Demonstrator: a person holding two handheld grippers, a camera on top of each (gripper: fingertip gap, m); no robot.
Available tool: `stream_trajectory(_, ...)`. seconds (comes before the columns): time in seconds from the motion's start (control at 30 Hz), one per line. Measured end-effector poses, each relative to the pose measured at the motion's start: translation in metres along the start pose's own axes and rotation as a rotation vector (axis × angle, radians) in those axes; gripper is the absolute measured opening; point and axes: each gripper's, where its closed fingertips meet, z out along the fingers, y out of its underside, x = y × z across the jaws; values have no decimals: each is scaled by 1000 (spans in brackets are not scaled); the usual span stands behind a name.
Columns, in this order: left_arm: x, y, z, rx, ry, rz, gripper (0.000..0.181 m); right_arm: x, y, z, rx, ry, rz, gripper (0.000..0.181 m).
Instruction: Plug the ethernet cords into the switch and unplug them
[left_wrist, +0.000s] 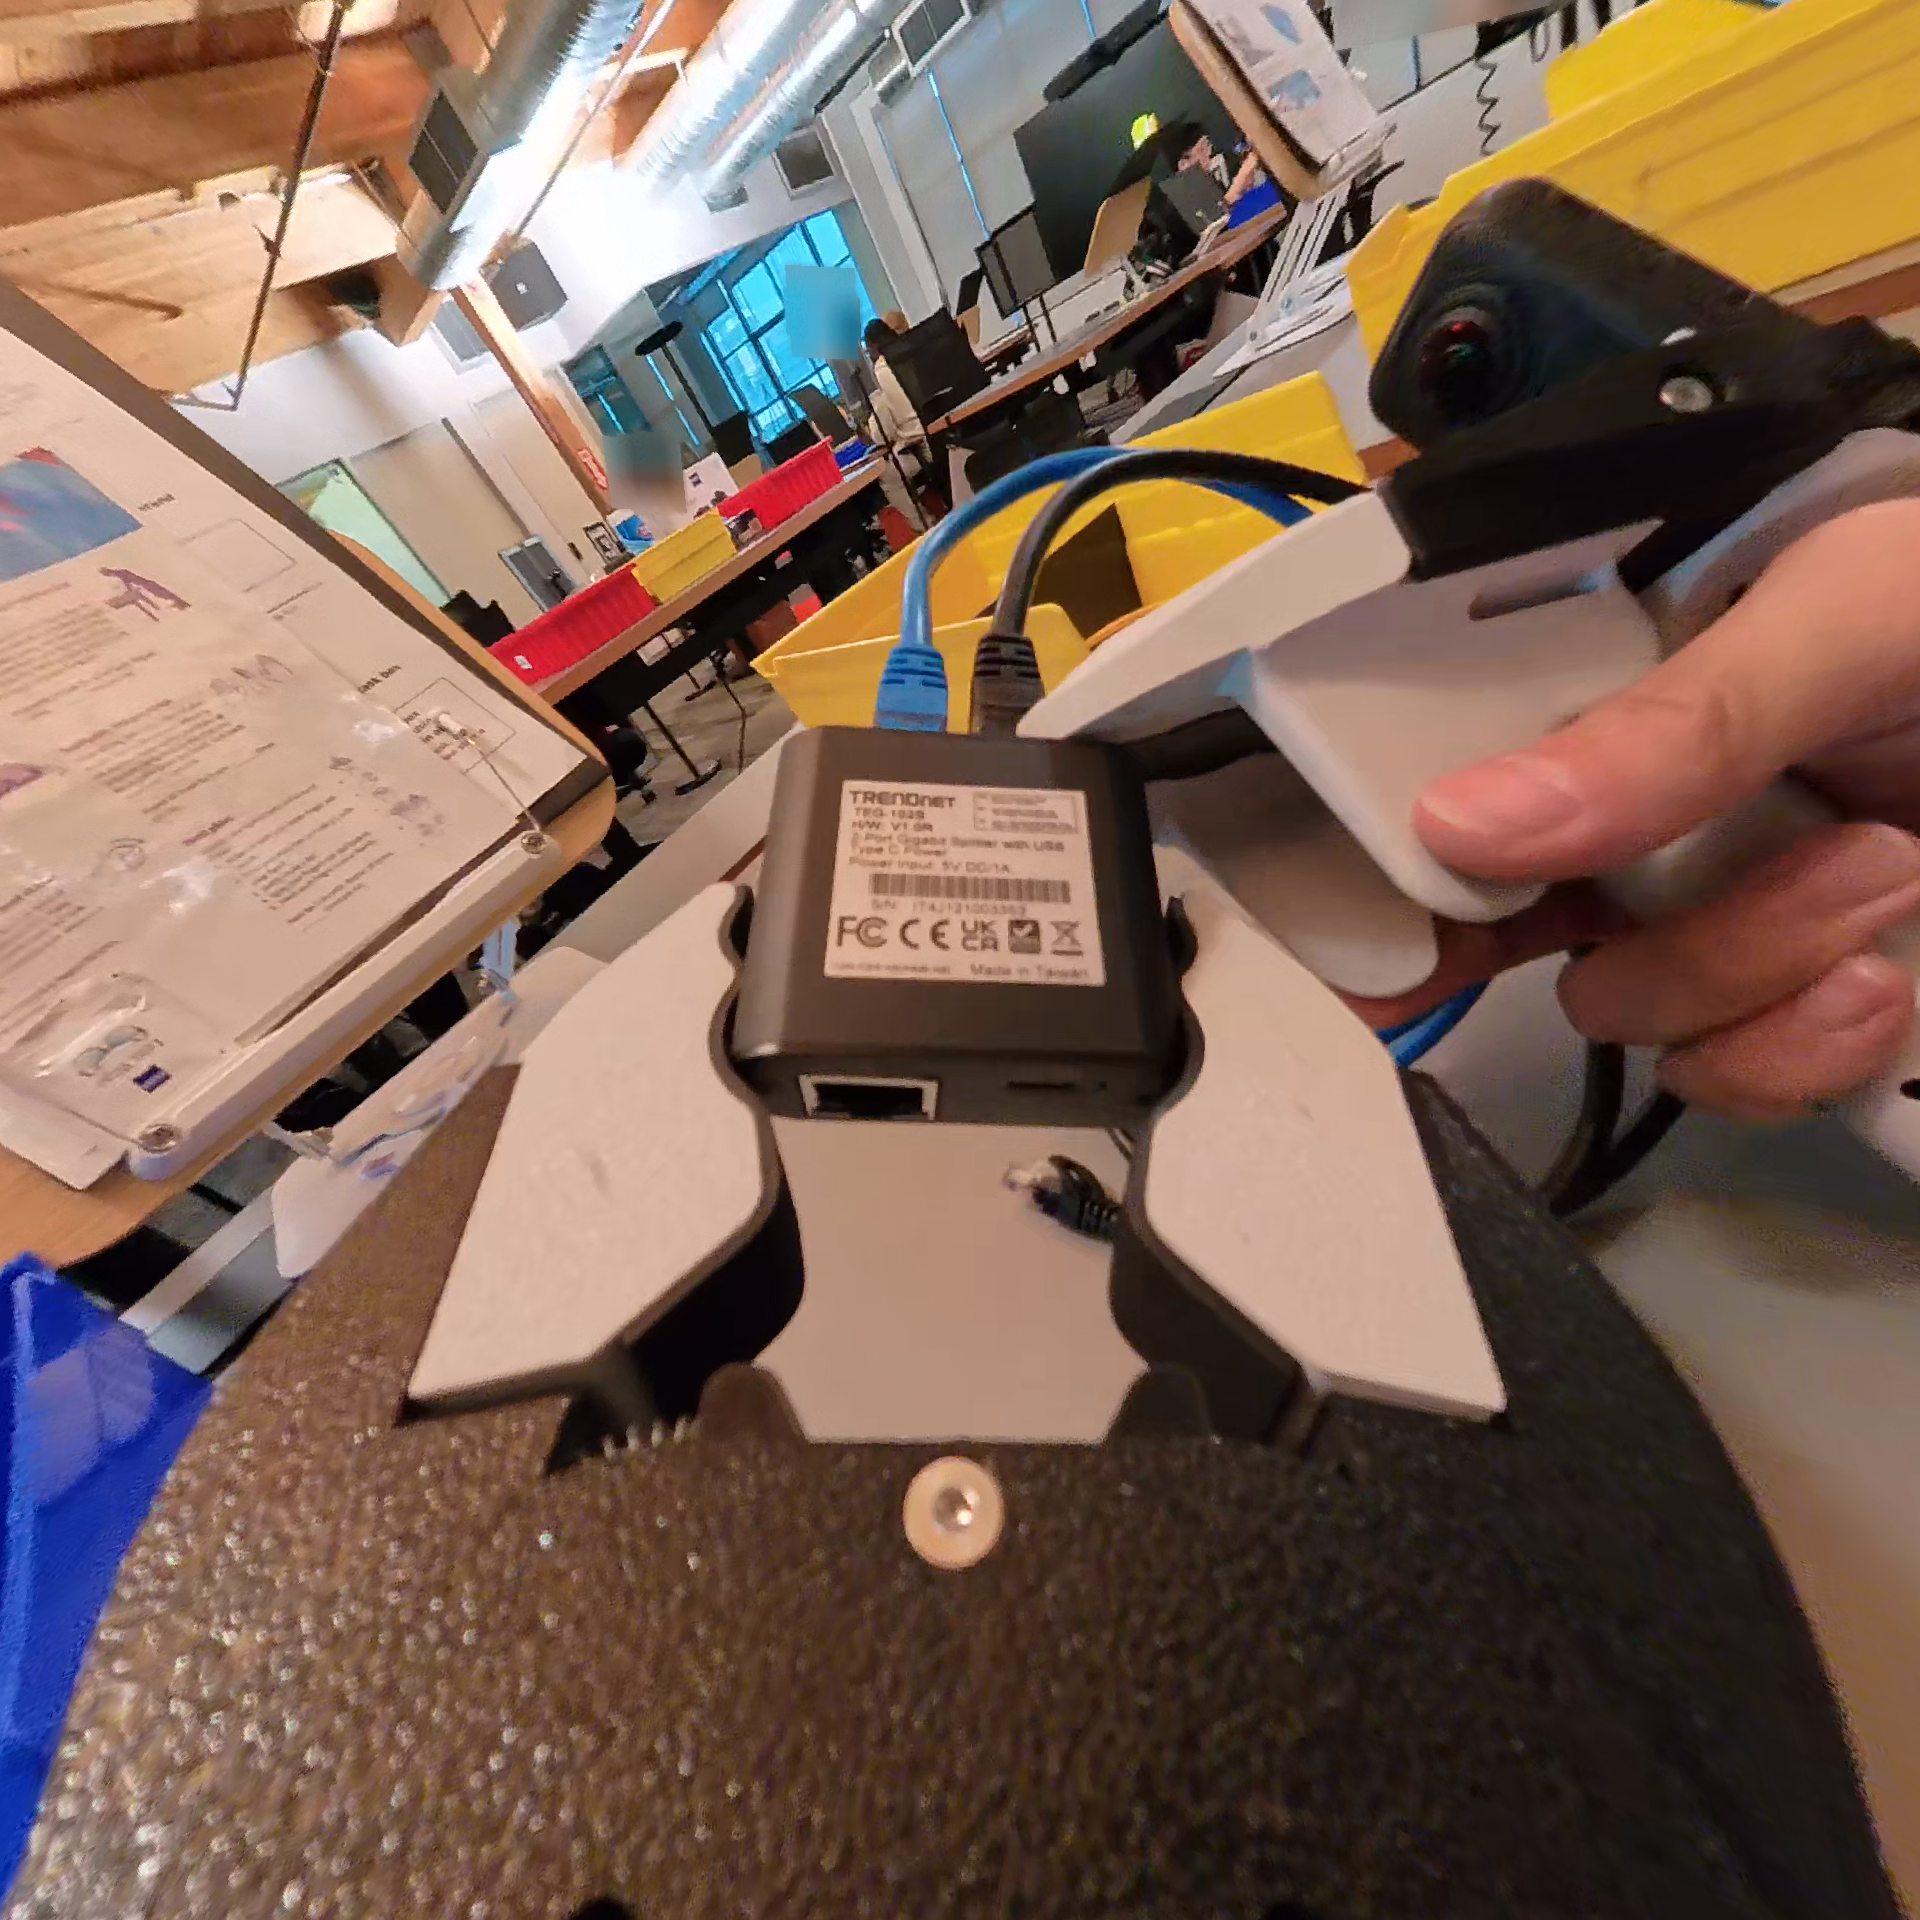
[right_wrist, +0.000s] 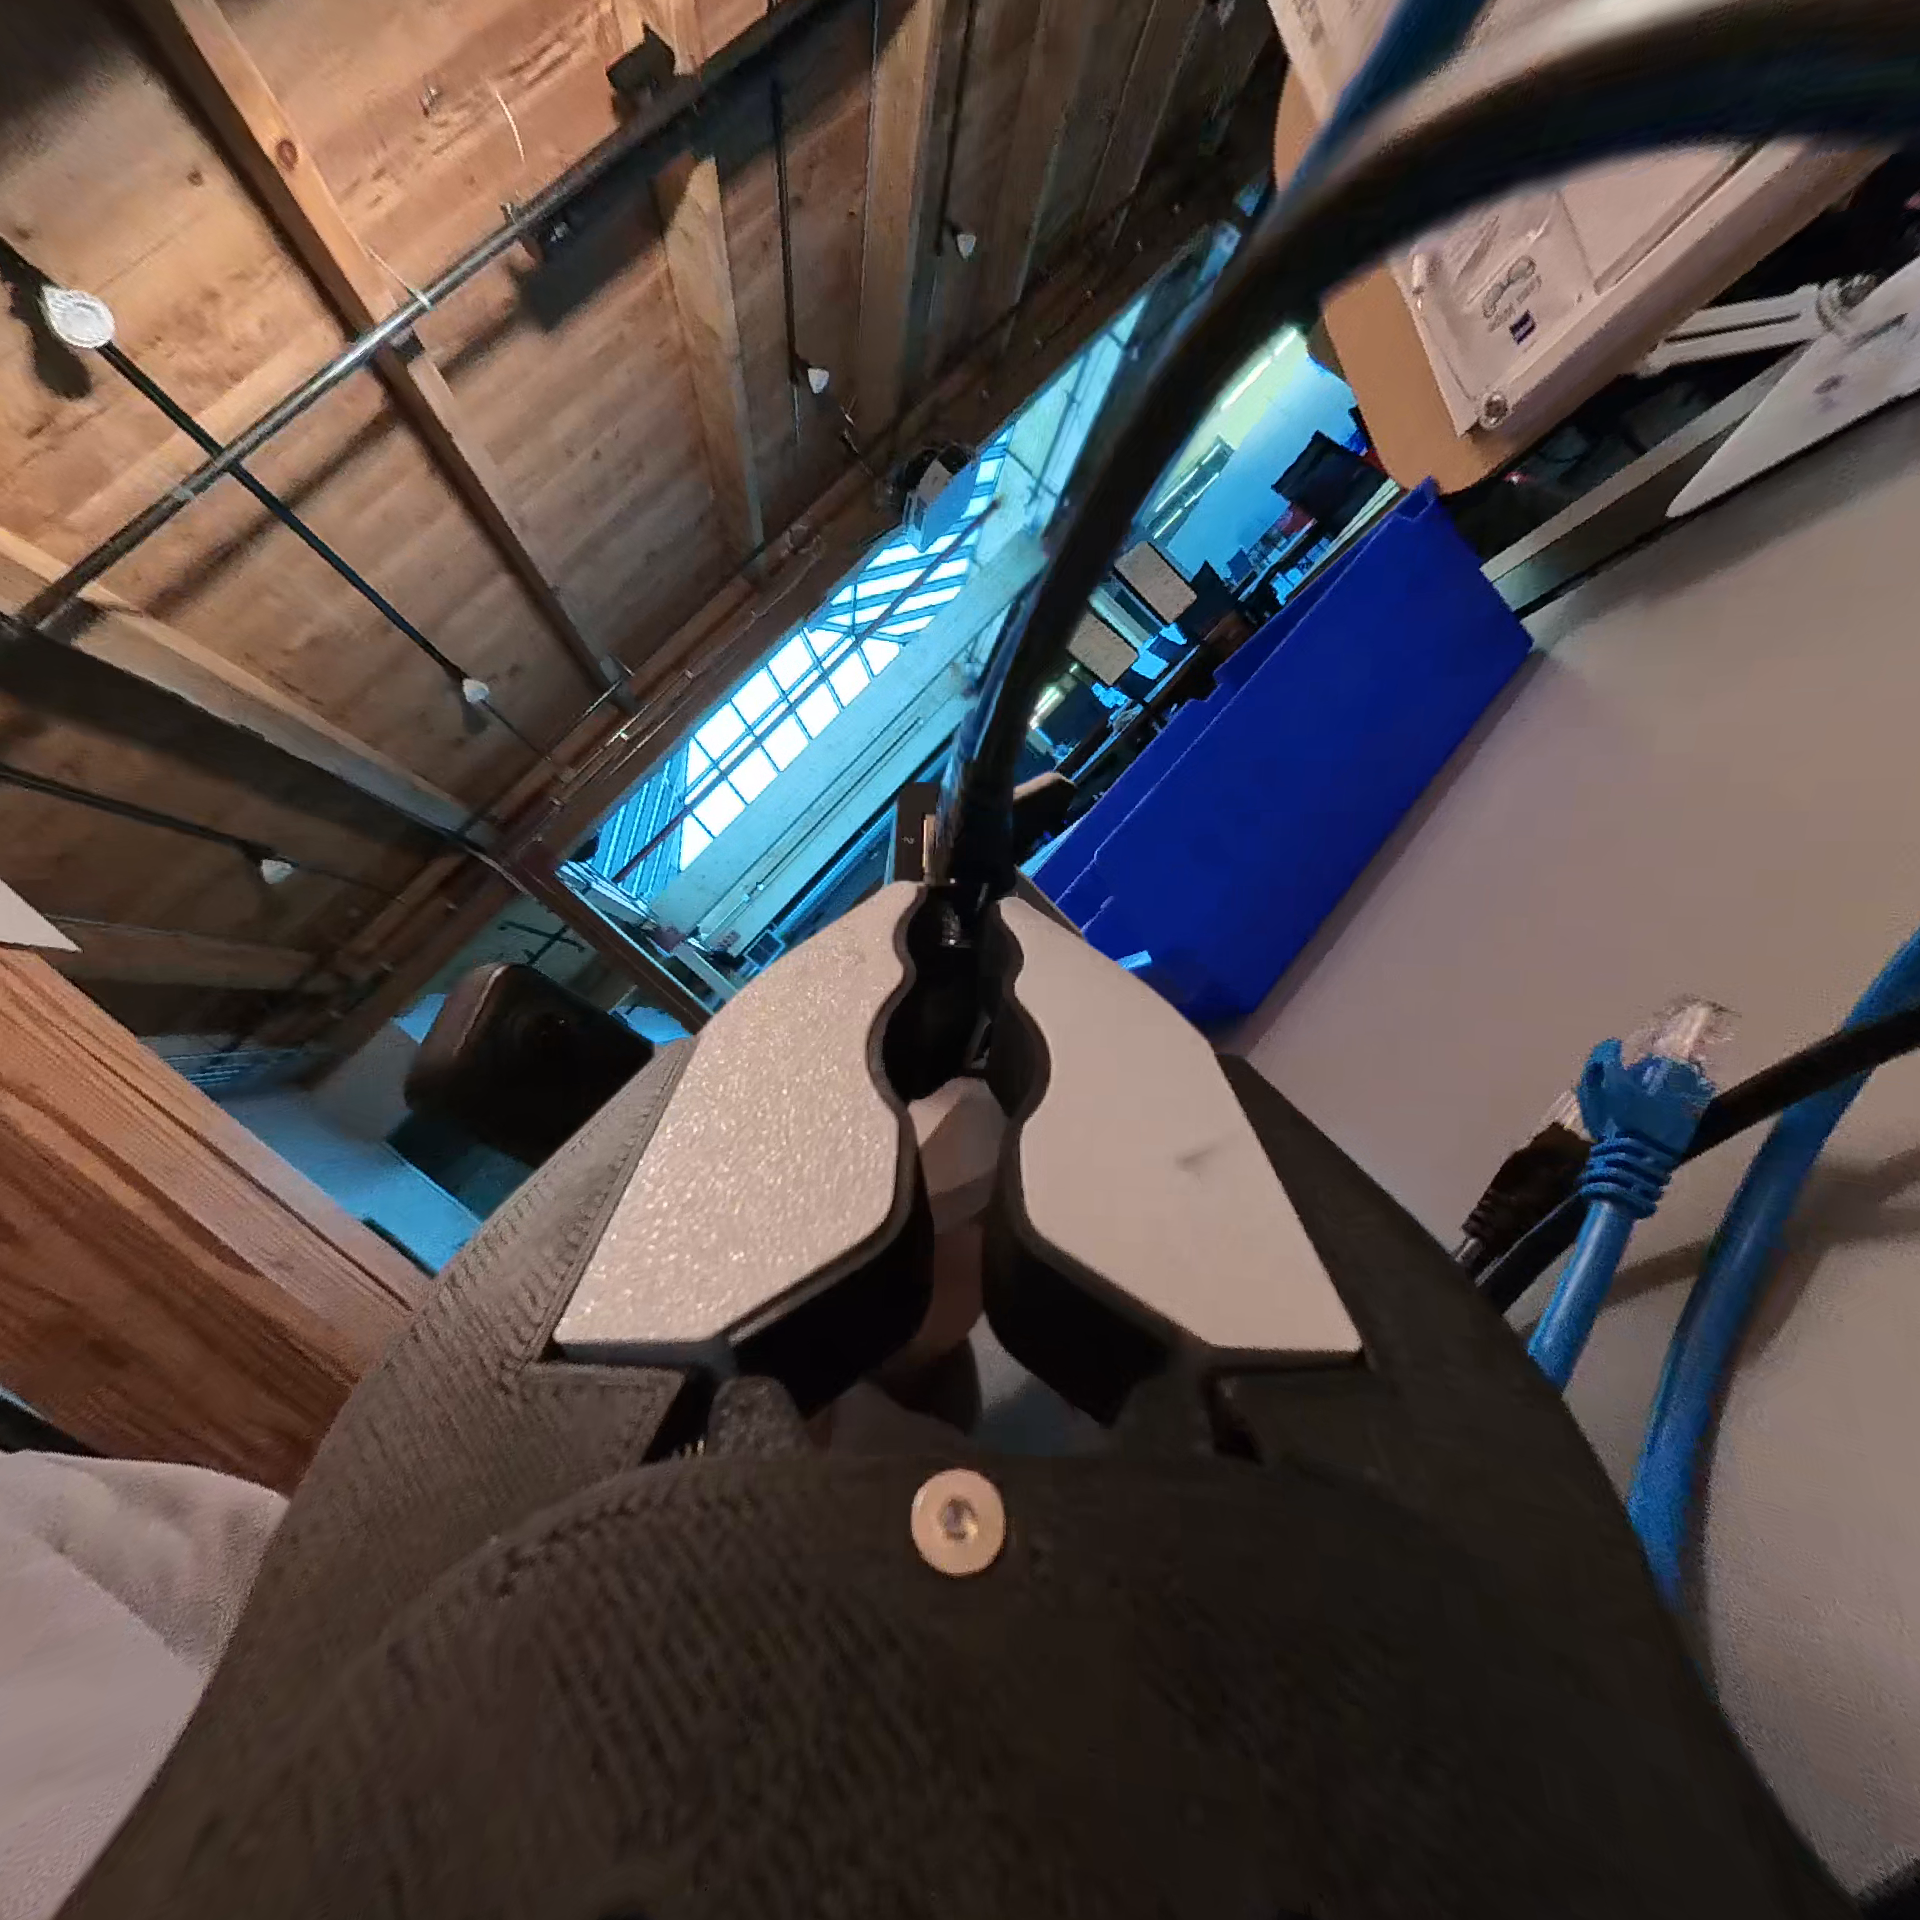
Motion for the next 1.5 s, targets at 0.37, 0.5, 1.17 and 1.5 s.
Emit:
stream_trajectory(0.37, -32, 8, -7, -35, -182, -49, 73, -37, -6, -18, -290, -67, -316, 7)
stream_trajectory(0.5, -59, 3, -20, -43, -300, -61, 73, -29, 3, -38, -576, 29, -558, 8)
stream_trajectory(1.17, -164, -39, -121, 63, -647, -232, 73, 23, 7, -104, -835, 226, -544, 8)
stream_trajectory(1.5, -166, -44, -126, 51, -613, -205, 73, 51, -18, -120, -817, 475, -482, 23)
